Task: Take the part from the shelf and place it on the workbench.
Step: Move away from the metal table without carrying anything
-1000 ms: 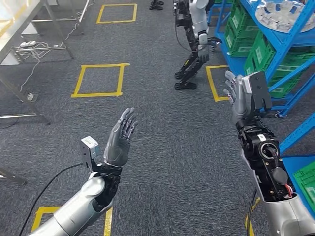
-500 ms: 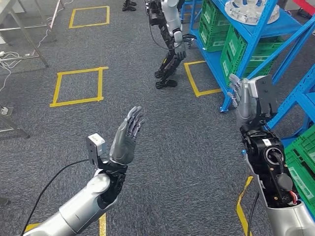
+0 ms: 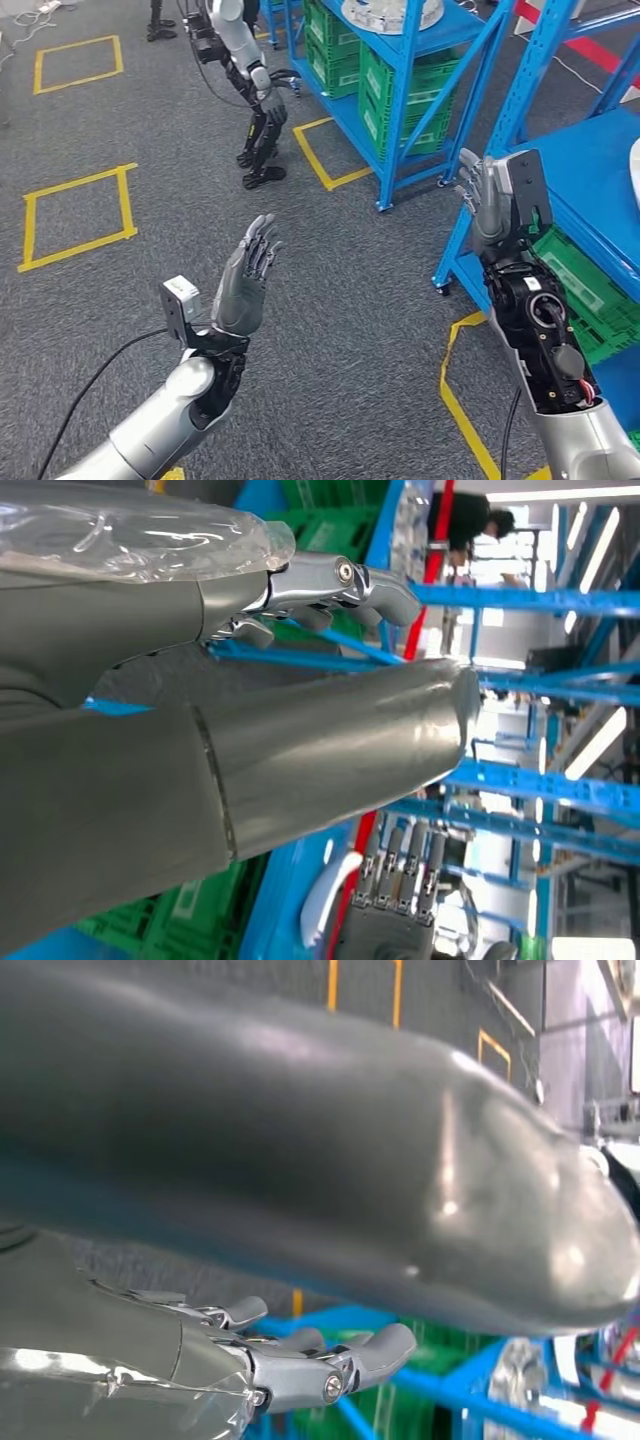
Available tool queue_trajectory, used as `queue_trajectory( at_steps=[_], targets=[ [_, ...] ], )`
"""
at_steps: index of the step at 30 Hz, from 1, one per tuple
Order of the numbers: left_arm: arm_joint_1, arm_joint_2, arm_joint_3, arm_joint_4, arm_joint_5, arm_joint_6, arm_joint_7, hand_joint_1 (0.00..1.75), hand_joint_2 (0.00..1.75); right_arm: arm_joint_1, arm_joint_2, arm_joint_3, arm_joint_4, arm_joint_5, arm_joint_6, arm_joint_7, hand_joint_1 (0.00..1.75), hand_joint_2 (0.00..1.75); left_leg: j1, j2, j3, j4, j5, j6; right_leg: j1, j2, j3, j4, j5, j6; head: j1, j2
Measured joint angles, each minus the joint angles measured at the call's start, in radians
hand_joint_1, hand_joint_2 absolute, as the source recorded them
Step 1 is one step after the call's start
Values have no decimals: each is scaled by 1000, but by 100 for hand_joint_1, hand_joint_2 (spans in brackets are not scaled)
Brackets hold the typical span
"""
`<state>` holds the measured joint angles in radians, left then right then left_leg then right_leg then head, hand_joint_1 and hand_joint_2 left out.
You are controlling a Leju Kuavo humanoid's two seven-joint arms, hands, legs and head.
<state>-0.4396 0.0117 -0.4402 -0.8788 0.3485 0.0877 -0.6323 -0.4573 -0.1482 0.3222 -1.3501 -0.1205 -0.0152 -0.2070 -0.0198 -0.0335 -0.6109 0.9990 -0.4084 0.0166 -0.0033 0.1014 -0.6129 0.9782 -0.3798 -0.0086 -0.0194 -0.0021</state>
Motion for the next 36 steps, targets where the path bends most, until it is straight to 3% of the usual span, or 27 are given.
queue_trajectory(
  at_steps=[1, 3, 5, 6, 8, 10, 11, 13, 15, 17, 20, 22, 24, 25, 27, 28, 29, 31, 33, 35, 36],
  targets=[
    [-6, -1, 0, 0, -1, -1, -2, 0, 0, 1, 0, -1, -1, 0, 0, 2, 0, 0, -4, -5, 17, -36, 9, 7, -2, 9, 0, -4, 3, 3, -2, 0],
    [-16, -5, 0, 2, -3, -4, -10, 0, 0, 5, -2, -3, -3, 0, 1, 7, 0, 0, -7, 8, 27, -57, 14, 15, -4, 24, -1, -14, 9, 12, -8, 0],
    [-25, -13, 0, 5, -6, -12, -18, 0, 0, 7, -7, -5, -6, -3, 1, 14, 0, 0, -1, 28, 42, -85, 27, 16, 0, -1, -6, -5, -1, 18, -11, 0],
    [-30, -18, 0, 7, -8, -18, -22, 0, 0, 6, -10, -6, -8, -6, 1, 17, 0, 0, 3, 39, 50, -101, 34, 16, 3, -27, -19, 25, -22, 22, -8, 0],
    [-37, -23, 0, 14, -11, -27, -26, 0, 0, 4, -14, -7, -10, -13, -2, 22, 0, 0, 6, 57, 58, -114, 39, 15, 0, -77, -73, 145, -88, 31, 2, 0],
    [-38, -24, 0, 21, -13, -33, -27, 0, 0, 9, -17, -7, -10, -17, -6, 26, 0, 0, 9, 74, 57, -113, 38, 13, -9, -89, -122, 254, -129, 43, 9, 0],
    [-38, -24, 0, 25, -14, -34, -28, 0, 0, 11, -18, -7, -10, -17, -8, 27, 0, 0, 11, 81, 56, -111, 37, 11, -14, -91, -131, 272, -131, 49, 13, 0],
    [-39, -26, 0, 31, -15, -36, -28, 0, 0, 12, -21, -7, -10, -17, -9, 28, 0, 0, 17, 98, 54, -101, 30, 2, -24, -101, -94, 207, -89, 64, 18, 0],
    [-42, -28, 0, 35, -16, -37, -28, 0, 0, 12, -23, -7, -11, -17, -10, 28, 0, 0, 24, 116, 50, -80, 16, -14, -31, -130, -19, 73, -33, 80, 26, 0],
    [-47, -28, 0, 38, -16, -37, -29, 0, 0, 12, -24, -7, -13, -17, -10, 28, 0, 0, 23, 130, 46, -58, 3, -29, -31, -142, 16, 5, -16, 72, 33, 0],
    [-53, -30, 0, 43, -17, -38, -31, 0, 0, 12, -28, -8, -16, -17, -11, 28, 0, 0, 24, 150, 48, -50, -4, -42, -26, -112, 11, 7, -19, 39, 25, 0],
    [-56, -31, 0, 47, -18, -39, -32, 0, 0, 9, -30, -8, -19, -17, -12, 28, 0, 0, 31, 120, 30, -5, -38, -50, -26, -92, 12, 5, -14, 26, 16, 0],
    [-59, -31, 0, 51, -18, -40, -33, 0, 0, 7, -30, -7, -21, -17, -12, 27, 0, 0, 34, 66, -29, 121, -104, -52, -25, -74, 10, 1, -10, 18, 6, 0],
    [-58, -31, 0, 55, -18, -42, -35, 0, 0, 6, -30, -7, -21, -17, -12, 27, 0, 0, 34, 51, -67, 195, -132, -50, -23, -64, 9, 0, -8, 15, 2, 0],
    [-56, -29, 0, 63, -17, -45, -37, 0, 0, 6, -30, -4, -21, -17, -11, 28, 0, 0, 30, 40, -112, 267, -140, -42, -18, -41, 7, 0, -5, 12, -5, 0],
    [-56, -28, 0, 65, -16, -45, -39, 0, 0, 5, -30, -3, -21, -18, -11, 28, 0, 0, 27, 36, -106, 245, -117, -34, -16, -29, 6, -1, -4, 11, -8, 0],
    [-57, -27, 0, 67, -15, -45, -40, 0, 0, 4, -30, -1, -21, -18, -12, 29, 0, 0, 23, 28, -83, 189, -82, -25, -14, -17, 6, -1, -3, 10, -11, 0],
    [-59, -25, 0, 67, -14, -45, -42, 0, 0, 2, -30, 2, -22, -18, -15, 33, 0, 0, 13, -15, -14, 43, -19, -3, -14, 5, 5, -1, -1, 11, -16, 0],
    [-60, -20, 1, 68, -10, -45, -43, 0, 0, 2, -29, 7, -22, -18, -19, 36, 0, 0, 6, -42, 26, -37, 2, 7, -17, 25, 2, -2, 1, 17, -20, 0],
    [-59, -17, 3, 68, -6, -42, -44, 0, 0, 3, -29, 12, -21, -18, -23, 35, 0, 0, 5, -24, 33, -52, 4, 7, -19, 44, -2, -8, 6, 29, -24, 0],
    [-58, -16, 3, 68, -4, -40, -42, 0, 0, 2, -29, 13, -20, -17, -24, 31, 0, 0, 7, -13, 38, -62, 9, 6, -18, 37, -4, -8, 5, 32, -25, 0]
  ],
)
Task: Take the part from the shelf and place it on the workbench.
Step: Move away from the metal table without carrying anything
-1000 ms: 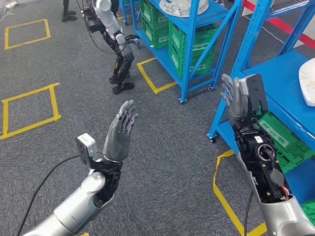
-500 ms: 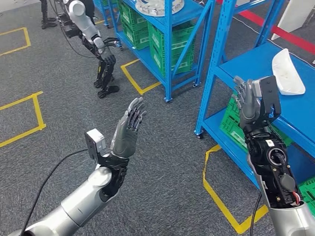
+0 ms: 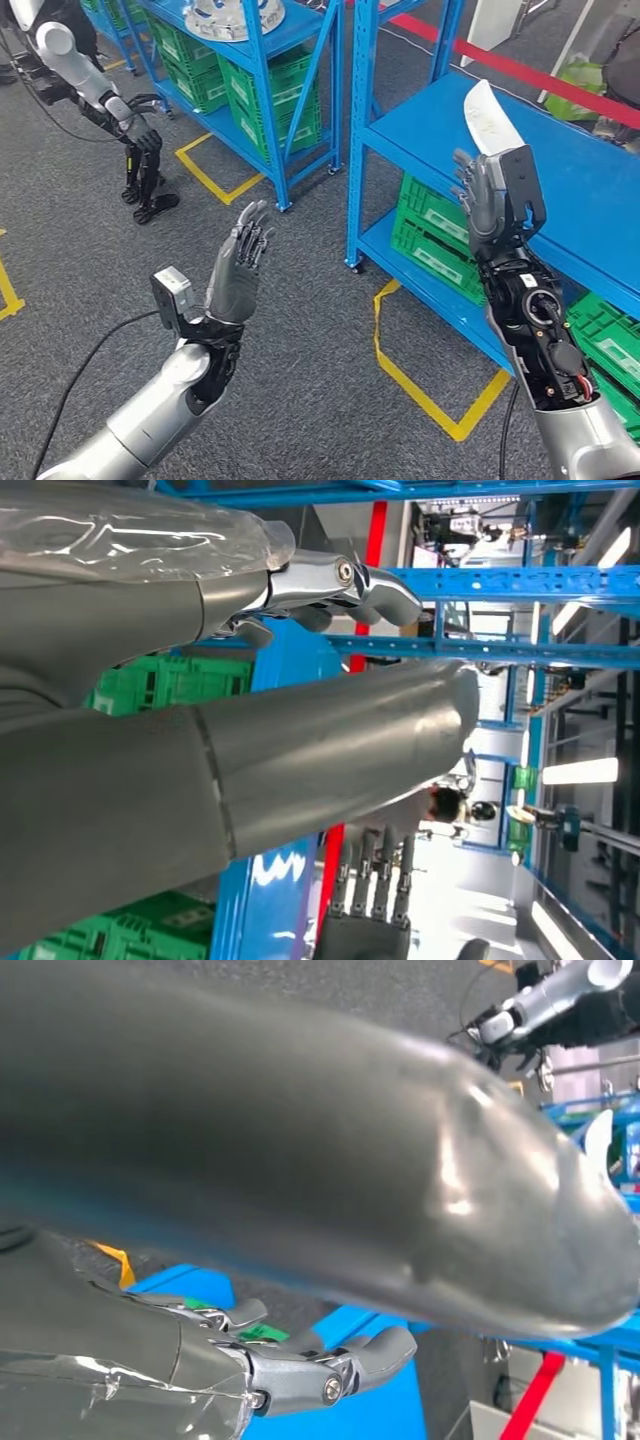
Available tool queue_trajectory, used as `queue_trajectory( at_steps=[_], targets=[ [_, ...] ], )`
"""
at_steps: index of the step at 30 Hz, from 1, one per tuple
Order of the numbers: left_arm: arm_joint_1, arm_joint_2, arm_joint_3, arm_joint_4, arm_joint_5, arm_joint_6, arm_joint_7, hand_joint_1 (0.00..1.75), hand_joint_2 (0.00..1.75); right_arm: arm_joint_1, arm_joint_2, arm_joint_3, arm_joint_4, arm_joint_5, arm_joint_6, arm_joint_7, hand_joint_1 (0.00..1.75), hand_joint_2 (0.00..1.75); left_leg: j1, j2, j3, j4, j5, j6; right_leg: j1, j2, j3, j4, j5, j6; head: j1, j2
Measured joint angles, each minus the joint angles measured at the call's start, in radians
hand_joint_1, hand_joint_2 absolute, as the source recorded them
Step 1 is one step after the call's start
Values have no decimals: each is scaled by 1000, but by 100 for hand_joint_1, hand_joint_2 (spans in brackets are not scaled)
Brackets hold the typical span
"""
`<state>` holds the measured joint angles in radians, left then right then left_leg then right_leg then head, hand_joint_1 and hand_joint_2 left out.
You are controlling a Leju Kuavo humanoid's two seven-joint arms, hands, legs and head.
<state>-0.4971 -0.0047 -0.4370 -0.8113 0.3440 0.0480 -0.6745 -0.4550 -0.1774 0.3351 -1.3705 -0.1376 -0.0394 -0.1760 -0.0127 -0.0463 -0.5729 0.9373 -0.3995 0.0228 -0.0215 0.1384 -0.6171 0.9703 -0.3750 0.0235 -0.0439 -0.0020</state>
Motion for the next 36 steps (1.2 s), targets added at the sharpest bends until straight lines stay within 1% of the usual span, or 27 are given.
queue_trajectory(
  at_steps=[2, 3, 4, 5, 6, 7, 8, 10, 11, 12, 13, 15, 16, 18, 20, 21, 22, 23, 24, 25, 27, 28, 30, 31, 32, 34, 36],
  targets=[
    [5, 1, 1, -1, 1, 7, 7, 0, 0, -5, 1, 4, 3, 1, 0, -9, 0, 0, 6, 26, 10, -21, 10, 1, 6, -53, -23, 50, -37, 6, 7, 0],
    [10, 1, 2, -3, 1, 11, 13, 0, 0, -6, 2, 7, 5, 1, 1, -12, 0, 0, 6, 38, 13, -26, 12, 1, 6, -88, -47, 108, -72, 8, 12, 0],
    [18, 3, 4, -6, 1, 15, 18, 0, 0, -7, 4, 10, 7, 1, 2, -13, 0, 0, 6, 50, 13, -28, 12, 2, 6, -110, -77, 177, -107, 11, 18, 0],
    [27, 4, 5, -9, 2, 20, 23, 0, 0, -6, 4, 12, 8, 1, 2, -14, 0, 0, 6, 63, 13, -27, 11, 2, 4, -121, -101, 238, -131, 15, 21, 0],
    [36, 6, 6, -12, 2, 23, 27, 0, 0, -3, 4, 14, 9, 1, 2, -14, 0, 0, 7, 75, 12, -26, 10, 1, 2, -127, -113, 272, -139, 19, 26, 0],
    [42, 8, 6, -15, 1, 26, 30, 0, 0, -1, 4, 15, 11, 1, 2, -14, 0, 0, 8, 86, 12, -23, 8, -1, -1, -132, -108, 269, -129, 23, 30, 0],
    [46, 9, 6, -19, 1, 29, 34, 0, 0, 1, 4, 15, 11, 1, 2, -15, 0, 0, 9, 97, 11, -19, 5, -4, -4, -140, -85, 231, -104, 27, 35, 0],
    [49, 9, 6, -28, 1, 34, 39, 0, 0, 3, 4, 16, 12, 1, 3, -15, 0, 0, 12, 117, 11, -5, -6, -15, -4, -170, -13, 99, -53, 32, 42, 0],
    [49, 10, 7, -33, 0, 36, 42, 0, 0, 3, 5, 16, 12, 2, 4, -15, 0, 0, 11, 125, 10, 2, -11, -21, -1, -193, 12, 52, -42, 30, 47, 0],
    [50, 11, 8, -38, 0, 38, 44, 0, 0, 4, 5, 17, 12, 3, 5, -15, 0, 0, 8, 133, 8, 10, -15, -26, 1, -206, 24, 27, -40, 24, 54, 0],
    [51, 12, 10, -41, 0, 41, 47, 0, 0, 6, 6, 17, 12, 4, 6, -15, 0, 0, 5, 140, 6, 14, -17, -31, 2, -210, 21, 26, -46, 15, 56, 0],
    [55, 15, 13, -53, 1, 46, 52, 0, 0, 10, 7, 18, 13, 6, 10, -15, 0, 0, 3, 150, 1, 27, -24, -39, -3, -191, 14, 29, -39, -3, 51, 0],
    [57, 16, 14, -59, 2, 48, 54, 0, 0, 12, 9, 18, 13, 6, 12, -16, 0, 0, 6, 139, -6, 46, -39, -43, -3, -180, 13, 28, -37, -8, 44, 0],
    [62, 18, 15, -68, 2, 49, 57, 0, 0, 11, 13, 18, 13, 7, 15, -16, 0, 0, 11, 94, -48, 139, -95, -52, -4, -158, 11, 26, -32, -17, 36, 0],
    [69, 20, 15, -71, 3, 52, 58, 0, 0, 12, 17, 18, 13, 7, 16, -16, 0, 0, 12, 64, -113, 274, -150, -54, -2, -133, 8, 25, -28, -23, 28, 0],
    [74, 22, 15, -72, 3, 53, 58, 0, 0, 14, 19, 18, 13, 7, 16, -16, 0, 0, 12, 59, -138, 317, -158, -51, 0, -118, 7, 25, -26, -26, 23, 0],
    [78, 24, 15, -74, 3, 54, 58, 0, 0, 15, 20, 18, 13, 7, 16, -16, 0, 0, 11, 54, -147, 325, -148, -45, 3, -102, 5, 25, -24, -28, 18, 0],
    [79, 25, 15, -76, 3, 54, 59, 0, 0, 17, 22, 19, 13, 7, 17, -16, 0, 0, 8, 49, -138, 297, -124, -37, 7, -86, 4, 25, -22, -30, 12, 0],
    [78, 26, 15, -78, 3, 54, 59, 0, 0, 17, 23, 19, 13, 7, 17, -16, 0, 0, 5, 39, -110, 234, -89, -26, 9, -73, 4, 24, -20, -31, 7, 0],
    [76, 27, 15, -81, 3, 54, 59, 0, 0, 17, 24, 19, 13, 7, 17, -16, 0, 0, 1, 16, -73, 159, -56, -14, 9, -62, 3, 23, -18, -31, 5, 0],
    [72, 29, 17, -89, 3, 54, 59, 0, 0, 18, 26, 19, 13, 8, 17, -16, 0, 0, -8, -15, -18, 50, -22, 6, 8, -38, 1, 19, -12, -27, 1, 0],
    [70, 30, 17, -92, 3, 54, 59, 0, 0, 19, 28, 19, 13, 9, 17, -17, 0, 0, -12, -21, -6, 28, -18, 12, 6, -27, -1, 16, -9, -22, -1, 0],
    [69, 29, 17, -95, 3, 54, 59, 0, 0, 23, 28, 18, 13, 11, 17, -17, 0, 0, -11, 2, 2, 10, -12, 13, 6, -10, -4, 10, -3, -13, -8, 0],
    [69, 27, 17, -97, 3, 54, 60, 0, 0, 24, 28, 17, 12, 13, 17, -17, 0, 0, -7, 12, 7, -2, -6, 11, 9, -19, -7, 14, -6, -9, -9, 0],
    [69, 25, 17, -99, 3, 54, 60, 0, 0, 24, 28, 15, 12, 14, 17, -17, 0, 0, -2, 24, 13, -15, 1, 10, 13, -40, -17, 35, -23, -5, -6, 0],
    [71, 23, 17, -101, 3, 54, 60, 0, 0, 24, 29, 14, 11, 17, 17, -17, 0, 0, 1, 47, 18, -29, 9, 8, 15, -96, -61, 138, -88, 3, 3, 0],
    [77, 23, 17, -101, 3, 54, 61, 0, 0, 29, 29, 14, 10, 18, 18, -17, 0, 0, 3, 70, 16, -29, 10, 8, 6, -124, -111, 265, -149, 14, 12, 0]
  ],
)
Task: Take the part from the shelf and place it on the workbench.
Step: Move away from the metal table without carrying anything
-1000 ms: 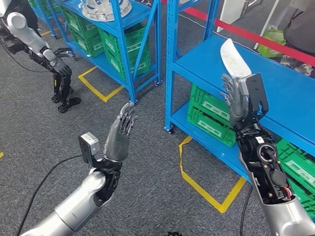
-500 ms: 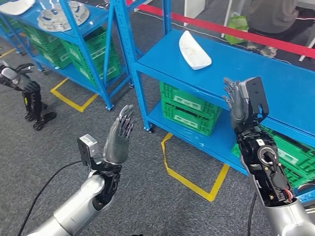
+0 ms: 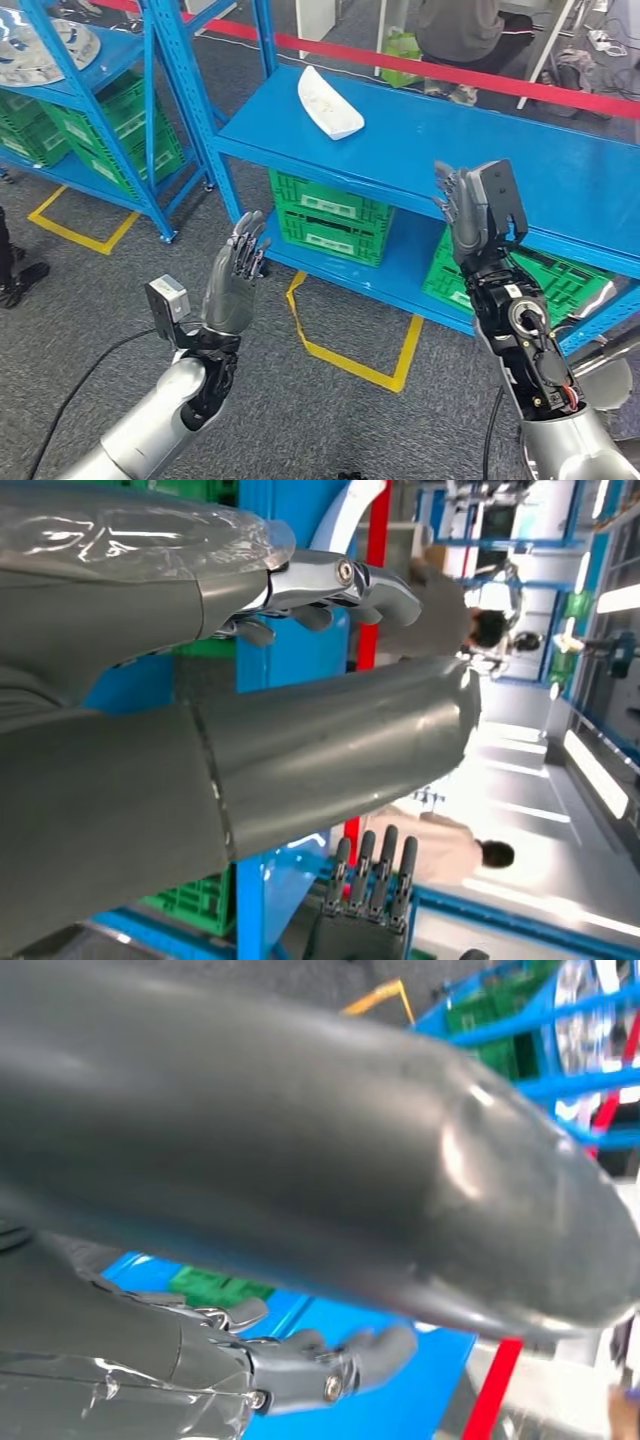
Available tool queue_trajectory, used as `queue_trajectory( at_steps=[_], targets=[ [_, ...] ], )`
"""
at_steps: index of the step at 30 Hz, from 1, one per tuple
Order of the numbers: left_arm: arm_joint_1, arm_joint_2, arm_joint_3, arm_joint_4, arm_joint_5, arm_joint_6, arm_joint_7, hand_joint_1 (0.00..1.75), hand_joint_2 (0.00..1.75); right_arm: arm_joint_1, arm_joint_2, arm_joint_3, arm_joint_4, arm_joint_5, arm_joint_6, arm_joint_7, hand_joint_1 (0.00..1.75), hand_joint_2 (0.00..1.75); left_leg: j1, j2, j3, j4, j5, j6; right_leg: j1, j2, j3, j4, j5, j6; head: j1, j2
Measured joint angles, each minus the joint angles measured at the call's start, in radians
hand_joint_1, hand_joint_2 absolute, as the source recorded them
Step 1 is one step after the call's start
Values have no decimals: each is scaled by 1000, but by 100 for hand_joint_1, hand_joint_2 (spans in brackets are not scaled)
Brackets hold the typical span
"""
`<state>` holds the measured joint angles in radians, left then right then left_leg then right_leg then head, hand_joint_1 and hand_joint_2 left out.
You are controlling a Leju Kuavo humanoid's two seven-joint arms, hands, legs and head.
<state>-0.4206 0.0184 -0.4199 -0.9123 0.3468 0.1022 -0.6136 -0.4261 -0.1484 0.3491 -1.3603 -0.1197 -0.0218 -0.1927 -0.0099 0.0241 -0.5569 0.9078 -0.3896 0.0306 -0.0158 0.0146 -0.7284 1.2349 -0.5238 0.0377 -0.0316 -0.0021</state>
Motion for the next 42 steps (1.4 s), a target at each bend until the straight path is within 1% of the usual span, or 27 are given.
queue_trajectory(
  at_steps=[1, 2, 4, 5, 7, 9, 10, 12, 14, 15, 16, 17, 18, 20, 21, 23, 25, 27, 29, 31, 32, 33, 35, 37, 39, 41, 42],
  targets=[
    [3, 0, 0, 0, 0, 0, 1, 0, 0, 3, 0, 0, 0, 0, 0, 0, 0, 0, 2, 11, -1, 1, -1, -2, -5, -6, -7, 26, -6, 6, 4, 0],
    [5, 0, 0, 0, 0, 0, 1, 0, 0, 5, 0, -1, 0, 1, 0, 1, 0, 0, 5, 23, -3, 4, -2, -5, -10, -11, 6, 12, 8, 13, 8, 0],
    [5, 0, 0, 0, 0, 0, 2, 0, 0, 5, 0, -1, 0, 1, 0, 1, 0, 0, 11, 44, -5, 18, -11, -17, -18, -36, 80, -113, 64, 27, 17, 0],
    [5, 1, 0, -1, 0, 0, 2, 0, 0, 4, 0, -1, -1, 1, 0, 1, 0, 0, 11, 53, -8, 31, -18, -26, -17, -54, 116, -177, 84, 30, 25, 0],
    [3, 1, 0, -2, 0, 0, 2, 0, 0, 3, 0, 0, -3, 1, 0, 1, 0, 0, 7, 67, -15, 50, -27, -39, -14, -69, 143, -236, 92, 16, 31, 0],
    [1, 2, 0, -5, 0, 0, 2, 0, 0, 3, 0, -1, -5, 1, -1, 1, 0, 0, 5, 85, -18, 54, -29, -45, -12, -49, 137, -233, 92, -7, 25, 0],
    [0, 2, 0, -6, 0, 0, 2, 0, 0, 3, 0, -1, -5, 1, -1, 1, 0, 0, 7, 82, -20, 61, -36, -49, -12, -38, 135, -234, 95, -13, 21, 0],
    [-3, 2, 0, -7, 0, 0, 2, 0, 0, 0, 0, -2, -6, 1, -1, 1, 0, 0, 13, 45, -46, 122, -79, -58, -14, -20, 132, -236, 101, -26, 16, 0],
    [-3, 4, 0, -8, 0, 0, 3, 0, 0, -2, 1, -1, -6, 2, 0, 3, 0, 0, 17, 0, -107, 256, -146, -65, -14, 0, 126, -237, 106, -33, 6, 0],
    [-2, 5, 0, -8, 0, -1, 3, 0, 0, -3, 1, 0, -6, 2, 1, 5, 0, 0, 17, -10, -138, 319, -169, -65, -13, 12, 124, -237, 108, -35, 1, 0],
    [-1, 6, 0, -8, 0, -3, 4, 0, 0, -3, 1, 1, -6, 2, 1, 6, 0, 0, 17, -14, -156, 354, -174, -63, -11, 23, 123, -237, 109, -37, -5, 0],
    [0, 6, 0, -8, 0, -5, 4, 0, 0, -3, 1, 1, -6, 2, 1, 7, 0, 0, 16, -18, -156, 348, -159, -59, -9, 36, 122, -237, 110, -37, -10, 0],
    [-1, 6, 0, -8, 0, -7, 5, 0, 0, -3, 1, 1, -7, 2, 1, 9, 0, 0, 14, -23, -136, 303, -128, -51, -7, 48, 122, -238, 112, -37, -15, 0],
    [-6, 8, 0, -8, -1, -9, 6, 0, 0, -6, 1, 0, -9, 2, 1, 11, 0, 0, 11, -58, -69, 163, -62, -30, -6, 70, 121, -238, 115, -35, -21, 0],
    [-9, 9, 0, -8, -2, -10, 7, 0, 0, -7, 1, 0, -10, 2, 1, 12, 0, 0, 9, -76, -43, 108, -44, -22, -6, 81, 118, -239, 117, -33, -21, 0],
    [-14, 10, 0, -8, -2, -11, 8, 0, 0, -8, 1, 0, -13, 2, 0, 14, 0, 0, 5, -93, -21, 62, -37, -15, -12, 102, 112, -242, 124, -22, -25, 0],
    [-17, 10, 0, -9, -3, -12, 9, 0, 0, -5, 0, -1, -14, 2, 0, 15, 0, 0, 6, -70, -14, 46, -30, -17, -13, 115, 108, -247, 129, -9, -32, 0],
    [-19, 9, 0, -10, -3, -13, 9, 0, 0, -7, 0, -2, -15, 2, -1, 16, 0, 0, 12, -45, -3, 22, -19, -15, -7, 77, 90, -212, 101, -1, -24, 0],
    [-19, 8, 0, -10, -3, -14, 10, 0, 0, -8, 0, -1, -17, 2, 0, 16, 0, 0, 13, -21, 2, 12, -14, -11, -4, 18, 40, -94, 34, 4, -10, 0],
    [-14, 8, 0, -10, -3, -14, 10, 0, 0, -5, 0, 0, -17, 2, 0, 18, 0, 0, 12, 2, 0, 13, -14, -10, -6, -4, -3, 15, -9, 9, -2, 0],
    [-11, 9, 0, -10, -3, -14, 10, 0, 0, -4, 0, 0, -17, 2, 0, 18, 0, 0, 12, 10, -1, 15, -15, -12, -7, -8, 0, 20, -2, 12, 2, 0],
    [-10, 9, 0, -10, -3, -14, 11, 0, 0, -4, 0, 0, -17, 2, 0, 19, 0, 0, 12, 17, -2, 18, -17, -14, -10, -11, 20, -10, 18, 15, 7, 0],
    [-10, 9, 0, -10, -3, -14, 11, 0, 0, -5, 0, 0, -17, 3, -2, 19, 0, 0, 12, 28, -5, 31, -24, -24, -13, -23, 100, -143, 71, 19, 18, 0],
    [-11, 9, 0, -11, -4, -11, 12, 0, 0, -3, 0, 0, -19, 4, -4, 20, 0, 0, 8, 35, -13, 47, -30, -34, -13, -31, 148, -234, 90, 12, 24, 0],
    [-10, 10, 0, -12, -4, -9, 14, 0, 0, 2, 0, 0, -21, 5, -5, 20, 0, 0, 4, 36, -20, 53, -32, -26, -11, -29, 148, -245, 87, 0, 19, 0],
    [-10, 10, 0, -13, -5, -8, 14, 0, 0, 5, 0, 1, -22, 5, -6, 20, 0, 0, 4, 35, -20, 50, -30, -13, -8, -28, 148, -247, 88, -4, 12, 0],
    [-10, 11, 0, -13, -5, -8, 14, 0, 0, 5, 0, 0, -22, 5, -7, 20, 0, 0, 4, 35, -20, 48, -27, -11, -7, -28, 148, -247, 89, -6, 10, 0]
  ],
)
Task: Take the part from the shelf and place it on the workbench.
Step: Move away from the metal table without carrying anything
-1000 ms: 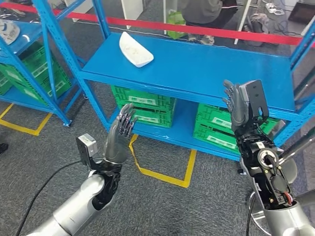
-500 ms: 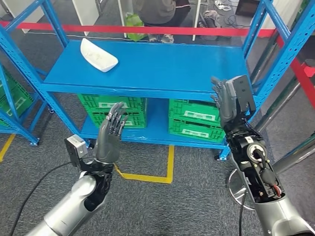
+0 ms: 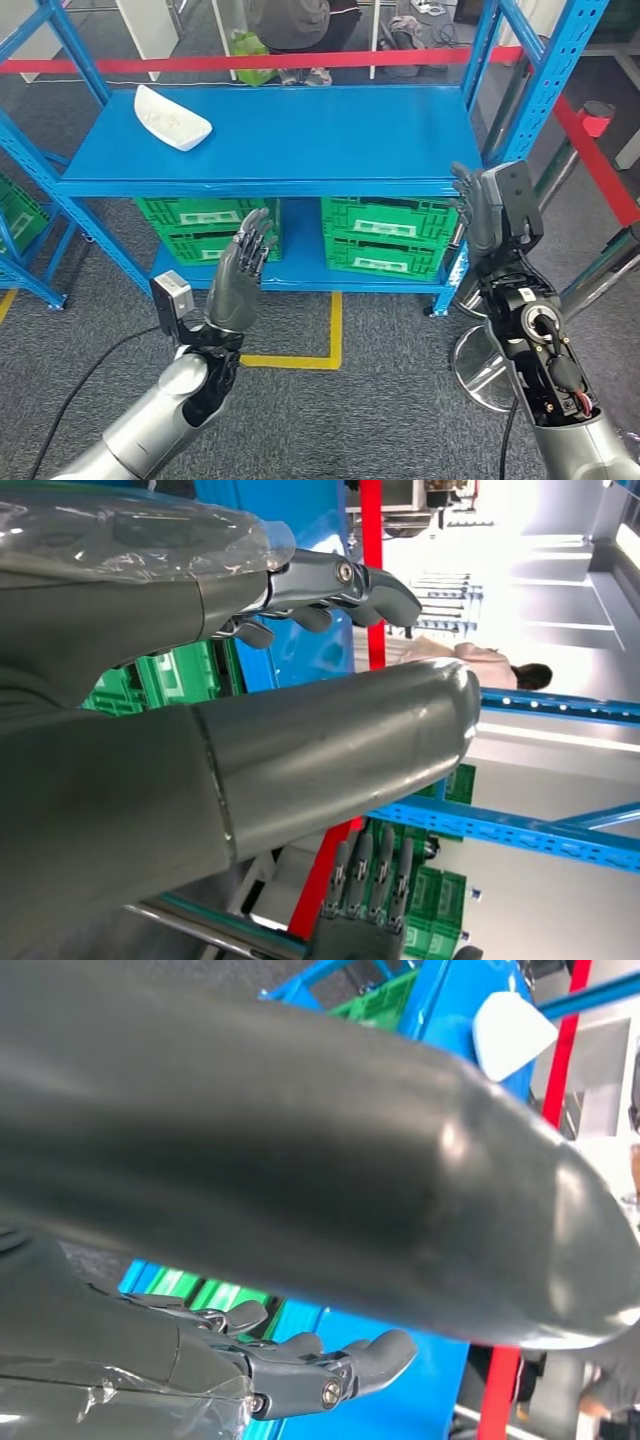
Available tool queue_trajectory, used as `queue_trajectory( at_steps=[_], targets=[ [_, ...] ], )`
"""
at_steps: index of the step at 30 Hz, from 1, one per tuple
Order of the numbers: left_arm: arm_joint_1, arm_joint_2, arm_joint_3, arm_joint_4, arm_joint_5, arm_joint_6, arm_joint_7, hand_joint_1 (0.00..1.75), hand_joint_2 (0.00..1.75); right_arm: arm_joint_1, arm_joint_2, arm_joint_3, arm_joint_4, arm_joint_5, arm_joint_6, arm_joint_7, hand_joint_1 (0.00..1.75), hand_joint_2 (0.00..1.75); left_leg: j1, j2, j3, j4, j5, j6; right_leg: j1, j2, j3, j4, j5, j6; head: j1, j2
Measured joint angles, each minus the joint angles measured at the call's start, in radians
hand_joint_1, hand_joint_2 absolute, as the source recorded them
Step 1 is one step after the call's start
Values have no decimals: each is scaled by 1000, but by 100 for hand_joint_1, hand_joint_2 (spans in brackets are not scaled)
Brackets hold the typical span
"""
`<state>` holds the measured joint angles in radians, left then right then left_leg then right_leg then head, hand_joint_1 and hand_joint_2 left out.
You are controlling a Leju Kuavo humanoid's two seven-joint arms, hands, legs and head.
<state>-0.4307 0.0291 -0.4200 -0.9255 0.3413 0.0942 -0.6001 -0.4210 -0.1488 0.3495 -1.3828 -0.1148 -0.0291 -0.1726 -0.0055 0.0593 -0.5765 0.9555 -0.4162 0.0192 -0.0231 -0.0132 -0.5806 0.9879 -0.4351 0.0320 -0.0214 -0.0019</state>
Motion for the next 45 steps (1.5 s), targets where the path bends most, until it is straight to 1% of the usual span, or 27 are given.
queue_trajectory(
  at_steps=[5, 7, 9, 12, 15, 23, 35, 45],
  targets=[
    [4, 0, 0, -1, -1, 4, 0, 0, 0, 6, 0, 0, -4, 1, -4, 3, 0, 0, 3, 0, 4, -10, 7, -11, 4, -1, -1, 0, 0, -9, -12, 0],
    [8, 0, 0, -2, -1, 8, 0, 0, 0, 9, 0, -1, -6, 1, -5, 4, 0, 0, 3, 0, 5, -13, 9, -18, 5, -1, -1, 0, 1, -11, -16, 0],
    [12, 0, 0, -2, -1, 8, 0, 0, 0, 10, 0, -1, -7, 2, -5, 5, 0, 0, 4, 0, 5, -14, 9, -27, 5, -1, -2, 0, 1, -12, -21, 0],
    [14, -1, -1, -2, -5, 8, 1, 0, 0, 14, 0, -4, -8, 2, -5, 6, 0, 0, 5, 0, 5, -14, 9, -35, 6, -1, -2, 0, 0, -14, -23, 0],
    [13, -9, -2, -2, -12, 8, -1, 0, 0, 25, -4, -16, -13, 1, -5, 7, 0, 0, 5, 0, 5, -14, 8, -38, 6, 0, -1, -2, 0, -15, -22, 0],
    [-18, -43, -5, 31, -15, -3, -34, 0, 0, 38, -22, -34, -26, -5, -5, 16, 0, 0, 4, 0, 4, -14, 8, -38, 6, 0, 1, -10, 4, -14, -18, 0],
    [-41, -69, -6, 81, -15, -16, -46, 0, 0, 55, -38, -51, -33, -18, -19, 23, 0, 0, 4, 0, 3, -14, 7, -37, 5, 0, 3, -13, 4, -14, -15, 0],
    [-43, -80, -7, 99, -14, -16, -54, 0, 0, 67, -41, -54, -42, -18, -19, 23, 0, 0, 4, 0, 3, -14, 7, -37, 5, 0, 3, -13, 4, -14, -17, 0]
  ],
)
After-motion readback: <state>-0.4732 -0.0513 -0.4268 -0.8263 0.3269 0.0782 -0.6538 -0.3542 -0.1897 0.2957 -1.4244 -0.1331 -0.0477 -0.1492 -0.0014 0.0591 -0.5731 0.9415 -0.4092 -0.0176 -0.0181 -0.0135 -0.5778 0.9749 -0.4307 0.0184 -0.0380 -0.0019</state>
